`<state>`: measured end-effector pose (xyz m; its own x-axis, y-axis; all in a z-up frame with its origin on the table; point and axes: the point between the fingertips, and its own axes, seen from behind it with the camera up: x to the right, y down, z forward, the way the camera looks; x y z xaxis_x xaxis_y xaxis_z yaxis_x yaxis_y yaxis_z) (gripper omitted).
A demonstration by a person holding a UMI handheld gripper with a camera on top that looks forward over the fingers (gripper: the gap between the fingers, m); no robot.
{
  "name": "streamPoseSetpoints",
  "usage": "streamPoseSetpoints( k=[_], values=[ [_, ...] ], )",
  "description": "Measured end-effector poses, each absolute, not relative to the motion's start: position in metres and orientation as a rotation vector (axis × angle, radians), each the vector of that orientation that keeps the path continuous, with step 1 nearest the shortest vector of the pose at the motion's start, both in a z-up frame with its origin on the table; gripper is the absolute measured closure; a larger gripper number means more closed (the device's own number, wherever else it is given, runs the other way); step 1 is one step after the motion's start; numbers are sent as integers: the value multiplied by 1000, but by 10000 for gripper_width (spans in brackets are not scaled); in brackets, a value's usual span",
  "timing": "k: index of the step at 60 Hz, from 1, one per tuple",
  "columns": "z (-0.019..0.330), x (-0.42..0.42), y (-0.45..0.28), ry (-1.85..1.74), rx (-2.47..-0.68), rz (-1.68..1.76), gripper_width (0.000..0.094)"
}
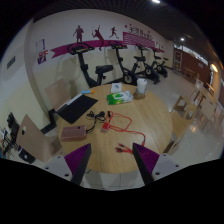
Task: Unplug charger
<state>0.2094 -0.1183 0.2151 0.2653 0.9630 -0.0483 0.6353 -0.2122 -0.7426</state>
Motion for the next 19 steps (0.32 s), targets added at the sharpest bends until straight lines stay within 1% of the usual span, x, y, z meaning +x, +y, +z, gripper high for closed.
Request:
streamPoseSetpoints(
  k=[4, 12, 19],
  values=[
    [219, 220, -117, -1431, -1917, 681, 70],
    [216, 226, -114, -1433, -1890, 647, 73],
    [211, 228, -111, -1418, -1907, 613, 80]
  ],
)
